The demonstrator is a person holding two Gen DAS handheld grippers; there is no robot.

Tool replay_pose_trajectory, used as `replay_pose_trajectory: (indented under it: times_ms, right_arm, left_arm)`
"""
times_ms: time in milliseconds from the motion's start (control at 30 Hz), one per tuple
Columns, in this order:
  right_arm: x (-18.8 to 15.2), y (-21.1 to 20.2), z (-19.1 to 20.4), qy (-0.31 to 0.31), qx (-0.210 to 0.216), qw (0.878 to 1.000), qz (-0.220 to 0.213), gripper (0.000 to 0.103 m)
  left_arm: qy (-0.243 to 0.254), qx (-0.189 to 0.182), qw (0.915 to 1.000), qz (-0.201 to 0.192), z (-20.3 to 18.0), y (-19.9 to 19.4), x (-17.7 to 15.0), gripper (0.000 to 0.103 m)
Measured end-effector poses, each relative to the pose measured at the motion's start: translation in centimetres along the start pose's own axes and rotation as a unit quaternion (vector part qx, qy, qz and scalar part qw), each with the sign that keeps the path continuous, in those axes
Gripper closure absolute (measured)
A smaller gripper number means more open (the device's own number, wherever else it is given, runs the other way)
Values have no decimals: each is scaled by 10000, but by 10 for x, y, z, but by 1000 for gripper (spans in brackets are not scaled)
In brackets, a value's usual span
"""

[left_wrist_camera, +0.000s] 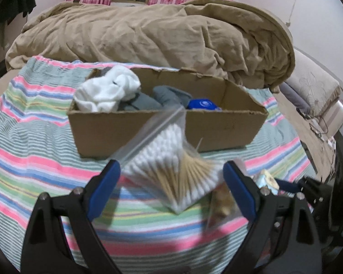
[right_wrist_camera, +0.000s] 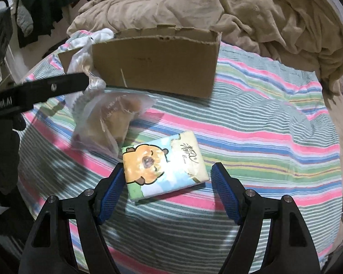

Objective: Organize objects
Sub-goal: 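Grasp the yellow cartoon tissue pack with the right gripper while the left gripper grasps the cotton swab bag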

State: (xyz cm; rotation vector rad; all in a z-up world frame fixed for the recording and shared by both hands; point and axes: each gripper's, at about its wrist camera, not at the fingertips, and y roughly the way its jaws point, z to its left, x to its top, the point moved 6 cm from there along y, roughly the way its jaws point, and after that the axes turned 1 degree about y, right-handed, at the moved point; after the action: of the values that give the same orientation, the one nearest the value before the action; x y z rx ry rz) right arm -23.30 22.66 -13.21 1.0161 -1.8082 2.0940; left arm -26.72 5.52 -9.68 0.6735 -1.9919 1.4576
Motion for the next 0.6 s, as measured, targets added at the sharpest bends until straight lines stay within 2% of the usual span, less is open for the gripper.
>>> replay_pose_trajectory:
  times_ms: [67,267,400,500,567,600]
  right_arm:
    - [0,0,-2,2,-35,10000,-15,32]
    - [0,-2,-9,83,-35,9999,-72,32]
    - [2,-4,-21,241,-52,9996,-120,32]
    - [4,-7,-27,356,-41,9992,-167,32]
    - [6,-9,-29,395,-26,9990,-196,32]
    - [7,-10,-28,398,-24,9990,-205,32]
  left_arm:
    - [-52,82,10000,-7,2,5,2,10]
    - [-83,264,9996,-8,5,17,3,11]
    - [-49,260,9996,35,5,19,-3,14]
    - [-213,126,9997,82,7,22,-5,14]
    - [-365,-72,9992,166,9,24,-7,21]
    - [-415,-166,9988,219,8,25,-8,29]
